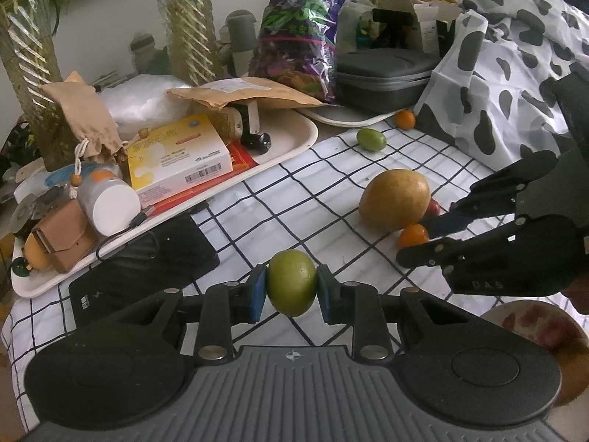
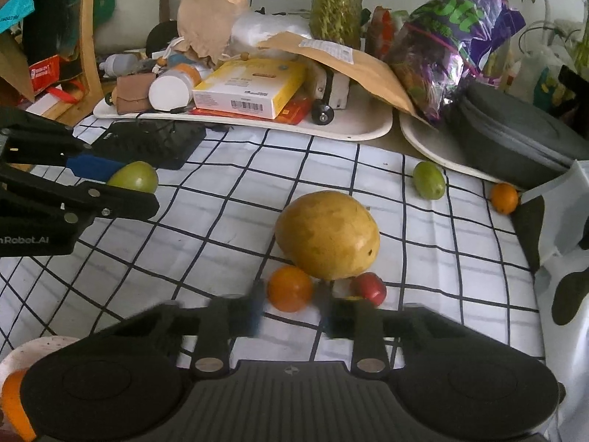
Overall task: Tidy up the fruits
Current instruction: 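Grasp the small orange fruit with the right tool while the left tool holds the lime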
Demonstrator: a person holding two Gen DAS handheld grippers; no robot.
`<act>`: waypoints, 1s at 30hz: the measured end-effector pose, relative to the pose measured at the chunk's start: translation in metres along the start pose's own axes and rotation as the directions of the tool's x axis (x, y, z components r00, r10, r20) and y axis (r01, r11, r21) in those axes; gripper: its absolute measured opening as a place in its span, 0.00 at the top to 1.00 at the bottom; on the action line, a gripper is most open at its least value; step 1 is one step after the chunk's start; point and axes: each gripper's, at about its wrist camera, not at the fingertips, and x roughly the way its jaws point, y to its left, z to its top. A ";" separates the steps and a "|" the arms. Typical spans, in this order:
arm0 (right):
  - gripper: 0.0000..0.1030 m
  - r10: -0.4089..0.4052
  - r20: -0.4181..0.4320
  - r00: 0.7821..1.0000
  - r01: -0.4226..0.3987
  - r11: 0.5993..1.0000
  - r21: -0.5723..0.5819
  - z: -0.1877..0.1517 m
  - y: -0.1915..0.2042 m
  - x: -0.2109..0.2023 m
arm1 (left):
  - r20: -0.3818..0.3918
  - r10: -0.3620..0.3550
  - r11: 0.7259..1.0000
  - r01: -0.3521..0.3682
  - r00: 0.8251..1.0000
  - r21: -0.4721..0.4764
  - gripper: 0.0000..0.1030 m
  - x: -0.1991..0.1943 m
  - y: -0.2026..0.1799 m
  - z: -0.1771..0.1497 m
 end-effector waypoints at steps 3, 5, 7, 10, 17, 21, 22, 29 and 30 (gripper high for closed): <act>0.75 0.015 0.013 1.000 -0.015 1.000 0.000 0.000 0.001 -0.005 | 0.002 -0.008 1.000 0.008 1.000 0.005 0.73 -0.002 -0.004 0.000; 0.76 0.030 0.023 0.999 -0.030 1.000 -0.005 -0.001 0.002 -0.011 | 0.005 -0.013 1.000 0.013 1.000 0.007 0.73 -0.006 -0.007 0.001; 0.76 0.046 0.033 0.998 -0.046 0.999 -0.001 -0.001 0.003 -0.018 | 0.012 -0.017 1.000 0.017 1.000 0.008 0.73 -0.010 -0.010 0.001; 0.76 0.074 0.054 0.996 -0.073 0.997 -0.016 -0.002 0.007 -0.030 | 0.021 -0.031 1.000 0.031 0.999 0.000 0.73 -0.018 -0.016 0.001; 0.76 0.097 0.088 0.991 -0.096 0.995 -0.012 -0.011 0.012 -0.060 | 0.043 -0.065 0.998 0.066 0.997 -0.023 0.73 -0.041 -0.029 -0.006; 0.76 0.093 0.106 0.990 -0.094 0.996 0.005 -0.018 0.011 -0.078 | 0.036 -0.076 0.997 0.077 0.996 -0.028 0.73 -0.051 -0.039 -0.012; 0.76 0.092 0.112 0.989 -0.094 0.995 0.013 -0.021 0.011 -0.083 | 0.034 -0.078 0.996 0.079 0.996 -0.027 0.73 -0.053 -0.042 -0.014; 0.75 0.087 0.135 0.987 -0.096 0.994 0.059 -0.035 0.007 -0.109 | 0.012 -0.121 0.992 0.121 0.993 -0.031 0.73 -0.063 -0.062 -0.026; 0.75 0.084 0.135 0.987 -0.093 0.994 0.064 -0.037 0.007 -0.112 | 0.007 -0.128 0.991 0.128 0.992 -0.032 0.73 -0.063 -0.064 -0.027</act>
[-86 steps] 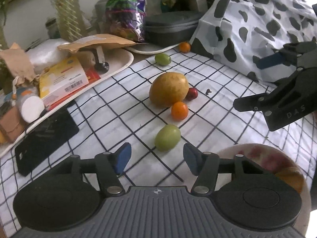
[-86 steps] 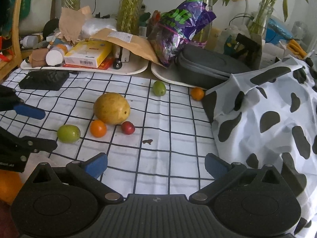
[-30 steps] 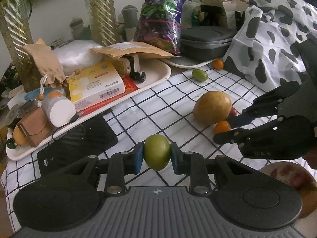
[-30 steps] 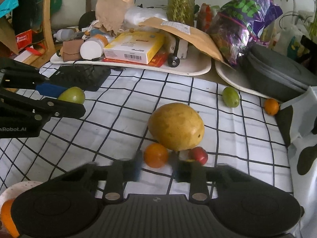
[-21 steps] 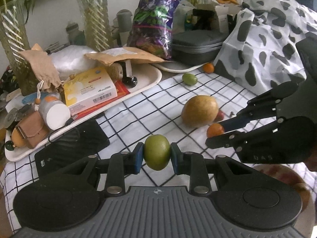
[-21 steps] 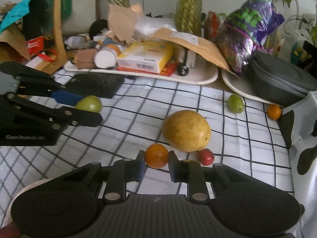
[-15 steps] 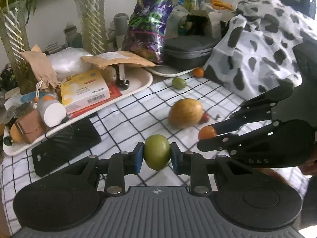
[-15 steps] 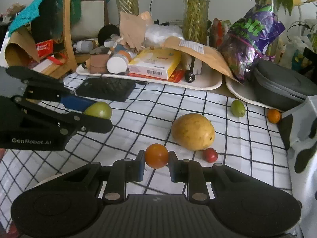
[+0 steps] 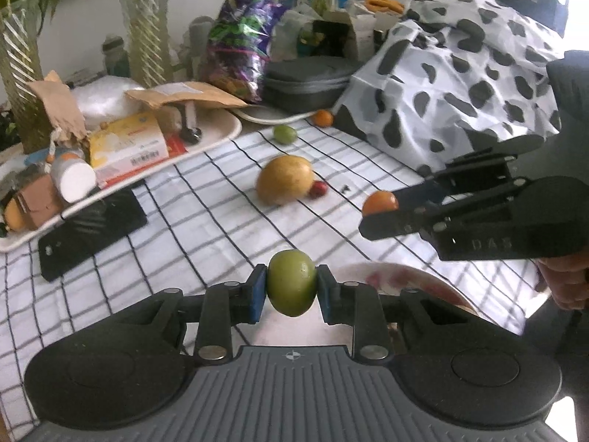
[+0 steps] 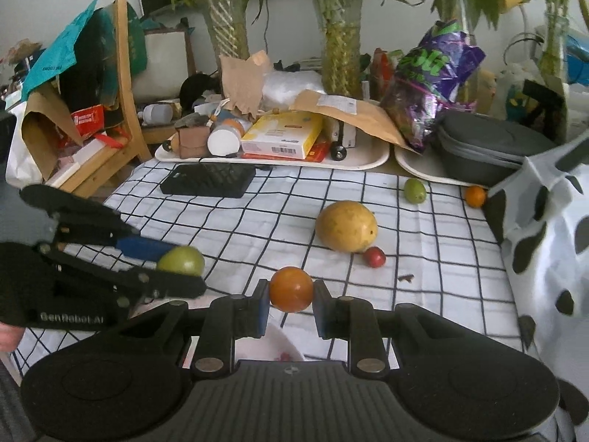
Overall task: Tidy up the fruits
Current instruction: 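Grasp the small orange fruit with the right tool while the left tool holds the lime, then lower the lime onto the plate with the left tool while the right tool lowers the orange fruit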
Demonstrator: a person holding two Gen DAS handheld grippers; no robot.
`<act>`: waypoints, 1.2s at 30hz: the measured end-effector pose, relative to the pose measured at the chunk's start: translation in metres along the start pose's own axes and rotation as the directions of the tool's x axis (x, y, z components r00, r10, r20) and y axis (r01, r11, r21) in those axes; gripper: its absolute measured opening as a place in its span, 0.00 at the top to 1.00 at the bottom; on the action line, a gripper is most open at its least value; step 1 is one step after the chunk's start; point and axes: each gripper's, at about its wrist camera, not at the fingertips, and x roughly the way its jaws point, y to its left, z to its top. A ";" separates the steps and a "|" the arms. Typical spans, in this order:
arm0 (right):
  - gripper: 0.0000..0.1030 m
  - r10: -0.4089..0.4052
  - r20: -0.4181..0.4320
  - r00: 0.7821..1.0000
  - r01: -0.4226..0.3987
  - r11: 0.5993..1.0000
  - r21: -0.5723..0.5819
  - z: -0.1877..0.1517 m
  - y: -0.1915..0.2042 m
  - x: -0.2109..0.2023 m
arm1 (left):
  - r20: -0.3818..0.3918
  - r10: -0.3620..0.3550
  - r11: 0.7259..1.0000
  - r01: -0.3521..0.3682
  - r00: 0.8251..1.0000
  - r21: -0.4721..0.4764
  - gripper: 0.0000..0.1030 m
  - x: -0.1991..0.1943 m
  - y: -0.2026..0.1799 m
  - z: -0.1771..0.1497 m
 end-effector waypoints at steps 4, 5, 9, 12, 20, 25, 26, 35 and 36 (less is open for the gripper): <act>0.75 0.006 0.002 1.000 -0.006 1.000 0.011 -0.005 0.000 -0.009 | -0.032 -0.037 0.999 0.037 0.999 -0.012 0.73 0.005 -0.008 -0.005; 0.75 0.007 0.001 1.000 -0.007 1.000 0.012 -0.007 0.001 -0.011 | -0.045 -0.042 0.999 0.041 0.998 -0.016 0.73 0.008 -0.009 -0.006; 0.75 0.003 -0.006 1.000 -0.003 1.000 0.013 -0.010 0.001 -0.015 | -0.080 -0.023 1.000 0.023 0.997 -0.007 0.73 0.017 -0.012 -0.008; 0.75 0.001 -0.007 1.000 -0.001 1.000 0.020 -0.012 0.000 -0.017 | -0.076 0.003 1.000 -0.004 0.997 -0.009 0.52 0.017 -0.014 -0.008; 0.75 0.000 -0.010 1.000 0.000 0.999 0.035 -0.016 -0.001 -0.023 | 0.001 0.047 0.998 -0.047 0.999 -0.047 0.36 -0.002 -0.012 -0.005; 0.75 0.011 -0.028 1.000 -0.010 0.998 0.055 -0.023 0.001 -0.028 | 0.008 0.083 0.992 -0.082 0.997 -0.097 0.36 -0.015 -0.008 -0.009; 0.75 0.018 -0.036 0.999 -0.016 0.998 0.060 -0.024 0.002 -0.028 | 0.009 0.092 0.990 -0.090 0.996 -0.110 0.36 -0.018 -0.007 -0.010; 0.75 0.110 -0.109 0.988 -0.099 0.990 0.105 -0.038 0.017 -0.026 | 0.034 0.115 0.982 -0.109 0.993 -0.153 0.36 -0.044 -0.014 -0.025; 0.75 0.118 -0.118 0.986 -0.105 0.988 0.110 -0.038 0.019 -0.025 | 0.035 0.120 0.981 -0.113 0.992 -0.158 0.36 -0.047 -0.015 -0.028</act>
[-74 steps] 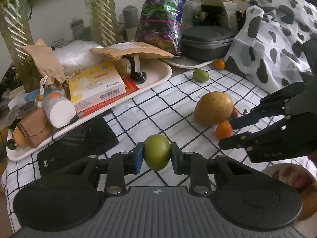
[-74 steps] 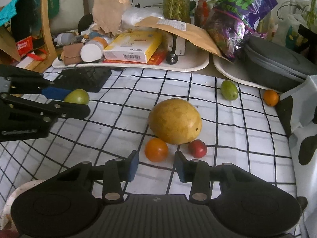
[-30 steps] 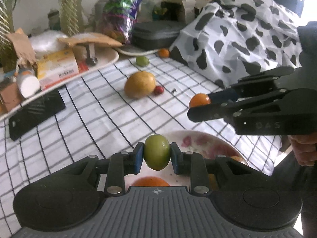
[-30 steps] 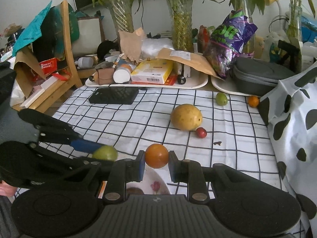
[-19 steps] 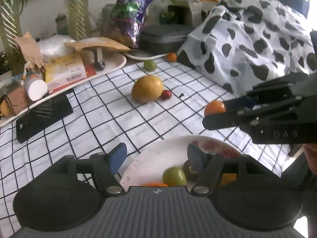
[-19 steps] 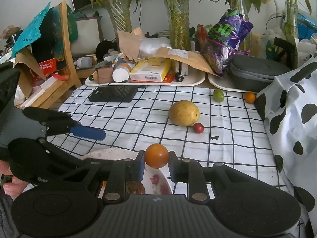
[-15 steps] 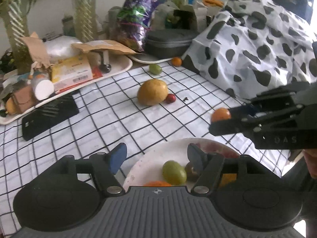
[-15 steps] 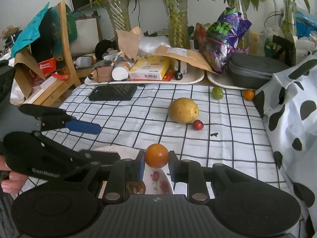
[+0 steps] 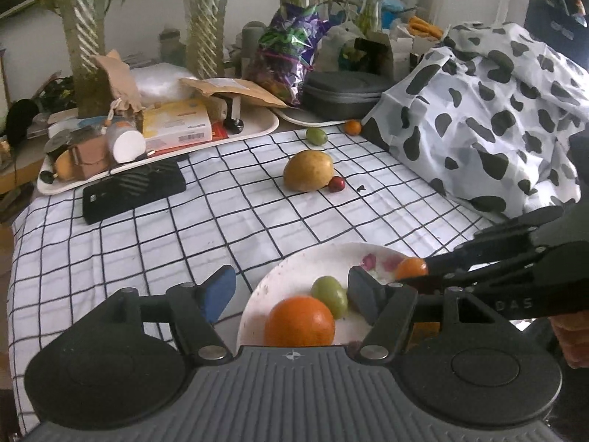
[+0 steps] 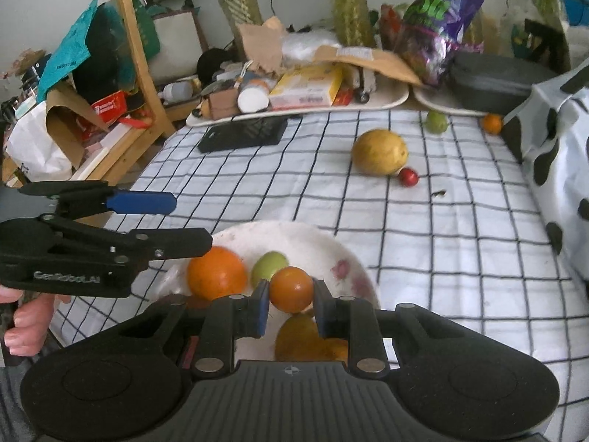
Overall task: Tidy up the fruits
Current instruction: 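Lower the lime onto the plate with the left tool while the right tool lowers the orange fruit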
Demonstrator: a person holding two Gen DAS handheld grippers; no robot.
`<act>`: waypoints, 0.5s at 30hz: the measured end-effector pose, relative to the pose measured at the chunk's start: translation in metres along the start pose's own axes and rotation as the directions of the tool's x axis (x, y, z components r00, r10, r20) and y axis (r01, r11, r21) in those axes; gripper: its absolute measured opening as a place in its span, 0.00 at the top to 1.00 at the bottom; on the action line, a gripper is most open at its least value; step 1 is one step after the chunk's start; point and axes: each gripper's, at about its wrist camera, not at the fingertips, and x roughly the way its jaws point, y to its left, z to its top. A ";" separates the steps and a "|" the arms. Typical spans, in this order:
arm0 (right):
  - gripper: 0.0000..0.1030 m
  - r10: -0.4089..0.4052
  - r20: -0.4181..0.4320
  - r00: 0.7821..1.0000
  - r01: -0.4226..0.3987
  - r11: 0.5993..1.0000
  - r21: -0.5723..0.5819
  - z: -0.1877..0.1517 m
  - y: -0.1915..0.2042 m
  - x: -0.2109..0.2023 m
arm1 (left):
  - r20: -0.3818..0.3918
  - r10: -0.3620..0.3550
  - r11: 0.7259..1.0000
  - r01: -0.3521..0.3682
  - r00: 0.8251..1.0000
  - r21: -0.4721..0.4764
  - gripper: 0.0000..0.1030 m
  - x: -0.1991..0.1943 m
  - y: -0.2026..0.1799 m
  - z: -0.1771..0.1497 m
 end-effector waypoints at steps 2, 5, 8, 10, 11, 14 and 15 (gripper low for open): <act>0.74 0.020 -0.015 1.000 -0.020 1.000 0.011 -0.001 0.003 0.003 | -0.002 0.011 1.000 -0.011 1.000 -0.009 0.36 -0.004 0.001 -0.004; 0.48 0.067 -0.026 0.997 -0.066 0.997 0.047 -0.001 0.002 0.007 | -0.005 0.014 1.000 -0.014 1.000 -0.018 0.36 -0.009 0.001 -0.010; 0.20 0.082 0.021 0.996 -0.084 0.992 0.097 0.000 -0.001 0.001 | -0.002 0.013 0.999 -0.013 1.000 -0.031 0.36 -0.015 0.000 -0.015; 0.12 0.077 0.052 0.996 -0.083 0.989 0.123 -0.001 -0.004 -0.006 | 0.002 0.011 0.999 -0.011 1.000 -0.038 0.36 -0.019 0.000 -0.018; 0.08 0.065 0.063 0.996 -0.073 0.989 0.130 -0.001 -0.005 -0.009 | 0.004 0.011 0.999 -0.011 1.000 -0.042 0.36 -0.021 0.000 -0.019; 0.04 0.008 0.072 0.997 -0.017 0.992 0.123 -0.007 -0.005 -0.018 | 0.008 0.007 0.999 -0.007 1.000 -0.054 0.36 -0.028 -0.002 -0.025; 0.03 -0.017 0.069 0.998 0.009 0.993 0.115 -0.010 -0.003 -0.020 | 0.010 0.005 0.998 -0.005 1.000 -0.057 0.36 -0.030 -0.003 -0.026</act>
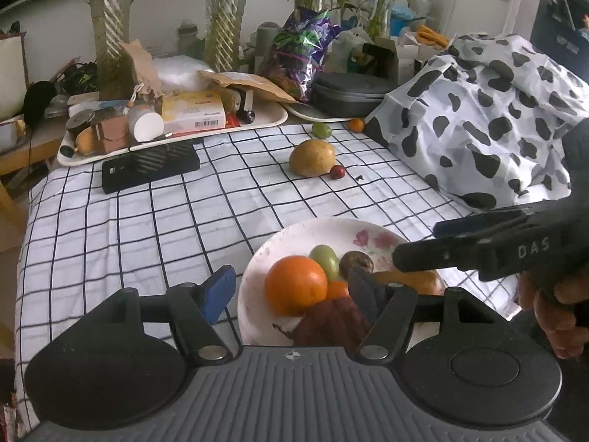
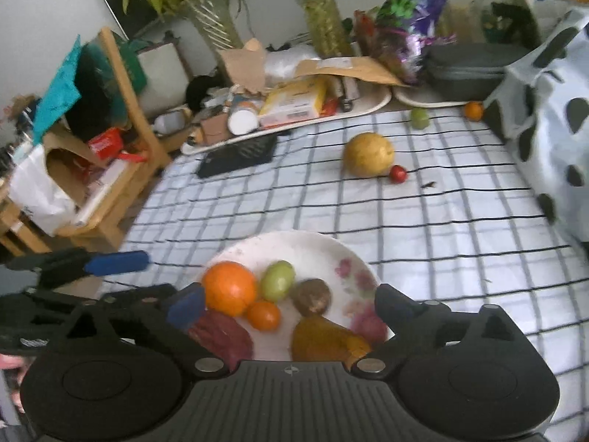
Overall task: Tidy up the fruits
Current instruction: 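Lower the lime onto the plate with the left tool while the right tool lowers the orange fruit, then lift both open tools away from the plate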
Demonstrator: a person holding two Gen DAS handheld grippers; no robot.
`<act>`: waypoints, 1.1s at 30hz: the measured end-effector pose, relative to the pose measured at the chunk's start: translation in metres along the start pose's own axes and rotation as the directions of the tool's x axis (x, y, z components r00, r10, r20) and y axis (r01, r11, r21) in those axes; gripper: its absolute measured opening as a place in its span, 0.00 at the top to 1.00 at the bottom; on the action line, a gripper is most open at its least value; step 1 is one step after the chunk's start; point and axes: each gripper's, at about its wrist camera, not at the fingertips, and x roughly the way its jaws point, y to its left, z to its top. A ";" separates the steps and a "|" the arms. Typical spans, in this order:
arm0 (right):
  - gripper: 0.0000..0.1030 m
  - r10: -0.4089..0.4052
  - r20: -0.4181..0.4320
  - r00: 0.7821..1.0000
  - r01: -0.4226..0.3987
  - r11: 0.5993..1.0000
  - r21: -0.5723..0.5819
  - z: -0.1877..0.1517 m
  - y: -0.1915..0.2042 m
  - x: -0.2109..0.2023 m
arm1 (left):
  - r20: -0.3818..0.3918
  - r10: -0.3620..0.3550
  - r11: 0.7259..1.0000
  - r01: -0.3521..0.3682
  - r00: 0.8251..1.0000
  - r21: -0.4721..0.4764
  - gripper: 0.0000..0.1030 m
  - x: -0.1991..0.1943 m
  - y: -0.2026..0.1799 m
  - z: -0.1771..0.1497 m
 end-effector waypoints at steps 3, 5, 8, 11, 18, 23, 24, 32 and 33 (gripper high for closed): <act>0.00 -0.065 0.001 0.998 0.065 0.997 -0.037 -0.009 0.003 -0.007 | 0.000 -0.006 1.000 0.006 1.000 -0.005 0.36 -0.005 -0.004 -0.005; 0.00 -0.100 0.000 0.995 0.099 0.992 -0.072 -0.016 0.006 -0.011 | -0.003 -0.010 1.000 0.010 1.000 -0.002 0.36 -0.009 -0.007 -0.010; 0.00 -0.132 -0.001 0.991 0.131 0.985 -0.108 -0.026 0.012 -0.016 | -0.008 -0.015 1.000 0.015 1.000 0.005 0.36 -0.012 -0.012 -0.016; 0.00 -0.155 -0.004 0.988 0.154 0.980 -0.124 -0.034 0.013 -0.020 | -0.015 -0.016 1.000 0.016 1.000 0.019 0.36 -0.015 -0.018 -0.021; 0.00 -0.192 -0.012 0.981 0.188 0.972 -0.142 -0.038 0.013 -0.019 | -0.030 -0.012 0.999 0.013 0.999 0.050 0.36 -0.014 -0.027 -0.026; 0.00 -0.204 -0.012 0.979 0.201 0.971 -0.126 -0.038 0.010 -0.019 | -0.029 -0.013 0.998 0.015 0.999 0.058 0.36 -0.013 -0.030 -0.026; 0.00 -0.208 -0.011 0.978 0.205 0.971 -0.125 -0.038 0.009 -0.019 | -0.027 -0.013 0.998 0.015 1.000 0.060 0.36 -0.013 -0.030 -0.025; 0.00 -0.250 0.008 0.968 0.249 0.963 -0.107 -0.036 0.007 -0.018 | 0.010 -0.007 0.995 0.006 1.000 0.097 0.36 -0.013 -0.037 -0.020; 0.00 -0.253 0.012 0.968 0.252 0.962 -0.105 -0.035 0.007 -0.018 | 0.014 -0.005 0.995 0.004 1.000 0.102 0.36 -0.012 -0.037 -0.020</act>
